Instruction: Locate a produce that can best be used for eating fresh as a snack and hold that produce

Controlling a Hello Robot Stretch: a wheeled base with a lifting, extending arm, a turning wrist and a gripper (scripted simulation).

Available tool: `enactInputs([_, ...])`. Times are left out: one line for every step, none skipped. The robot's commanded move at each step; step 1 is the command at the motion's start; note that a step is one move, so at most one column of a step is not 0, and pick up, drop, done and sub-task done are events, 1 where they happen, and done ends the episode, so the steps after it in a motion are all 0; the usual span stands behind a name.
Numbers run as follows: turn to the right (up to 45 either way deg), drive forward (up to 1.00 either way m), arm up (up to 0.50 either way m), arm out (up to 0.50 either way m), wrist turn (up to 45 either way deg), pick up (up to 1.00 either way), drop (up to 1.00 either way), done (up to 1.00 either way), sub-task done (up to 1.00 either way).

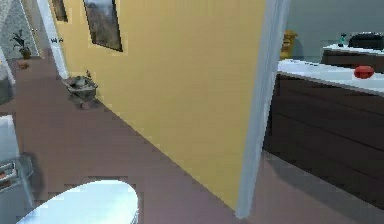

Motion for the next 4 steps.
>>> enactInputs([39.0,0.00,0.00,0.00,0.0,0.00,0.00,0.00,0.00])
enactInputs([3.0,0.00,0.00,0.00,0.0,0.00,0.00,0.00,0.00])
enactInputs([0.0,1.00,0.00,0.00,0.0,0.00,0.00,0.00,0.00])
enactInputs([0.0,0.55,0.00,0.00,0.0,0.00,0.00,0.00,0.00])
